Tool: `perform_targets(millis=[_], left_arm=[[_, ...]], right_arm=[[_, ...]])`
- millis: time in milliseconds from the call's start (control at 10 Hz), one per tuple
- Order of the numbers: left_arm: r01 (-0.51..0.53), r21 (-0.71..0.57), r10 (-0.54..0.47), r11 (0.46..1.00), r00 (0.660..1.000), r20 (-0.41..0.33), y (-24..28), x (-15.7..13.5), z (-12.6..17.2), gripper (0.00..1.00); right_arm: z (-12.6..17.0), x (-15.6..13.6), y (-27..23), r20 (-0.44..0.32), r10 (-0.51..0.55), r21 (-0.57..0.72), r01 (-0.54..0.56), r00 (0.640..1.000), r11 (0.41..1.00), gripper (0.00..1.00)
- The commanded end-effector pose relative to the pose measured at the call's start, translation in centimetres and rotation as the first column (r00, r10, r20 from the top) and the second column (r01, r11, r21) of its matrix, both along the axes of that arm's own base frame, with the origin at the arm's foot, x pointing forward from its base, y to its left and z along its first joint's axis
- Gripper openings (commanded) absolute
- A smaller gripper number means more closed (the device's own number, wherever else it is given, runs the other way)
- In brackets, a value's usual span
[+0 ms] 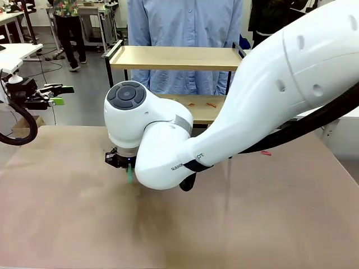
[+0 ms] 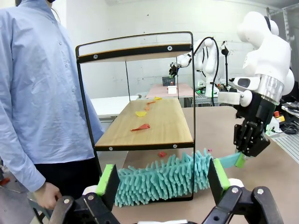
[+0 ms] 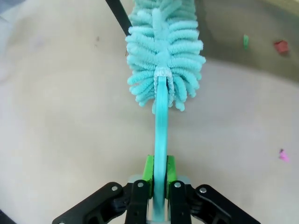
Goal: Clean the shelf.
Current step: Clean the specific section of the Shelf indicated by the human with the Duster.
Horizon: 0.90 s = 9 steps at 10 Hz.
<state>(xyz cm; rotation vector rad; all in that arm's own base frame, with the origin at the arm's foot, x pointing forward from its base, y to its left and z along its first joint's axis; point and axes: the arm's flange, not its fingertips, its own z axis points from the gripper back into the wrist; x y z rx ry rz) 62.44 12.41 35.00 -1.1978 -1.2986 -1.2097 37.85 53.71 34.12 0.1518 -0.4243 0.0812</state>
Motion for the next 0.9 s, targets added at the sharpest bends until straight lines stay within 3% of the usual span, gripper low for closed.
perform_targets(millis=[0, 100, 300, 400, 800], left_arm=[[0.006, 0.010, -0.007, 1.000, 1.000, 0.016, 0.0, -0.2, 0.3, 1.00], [0.006, 0.010, -0.007, 1.000, 1.000, 0.016, 0.0, -0.2, 0.3, 1.00], [0.006, 0.010, -0.007, 1.000, 1.000, 0.016, 0.0, -0.2, 0.3, 1.00], [0.006, 0.010, -0.007, 1.000, 1.000, 0.016, 0.0, -0.2, 0.3, 1.00], [0.006, 0.010, -0.007, 1.000, 1.000, 0.016, 0.0, -0.2, 0.3, 1.00]], right_arm=[[-0.2, 0.1, 0.5, -0.045, -0.032, 0.019, 0.032, 0.998, 0.999, 0.13], [0.0, 0.0, 0.0, 0.000, 0.000, 0.000, 0.000, 1.000, 1.000, 0.13], [-0.6, 0.0, 0.3, -0.020, -0.014, 0.003, 0.014, 1.000, 1.000, 0.13], [-0.3, 0.7, -2.5, -0.079, -0.035, 0.022, 0.037, 0.996, 0.999, 0.13], [0.4, -0.1, -13.6, -0.144, -0.153, 0.042, 0.160, 0.978, 0.986, 0.13]])
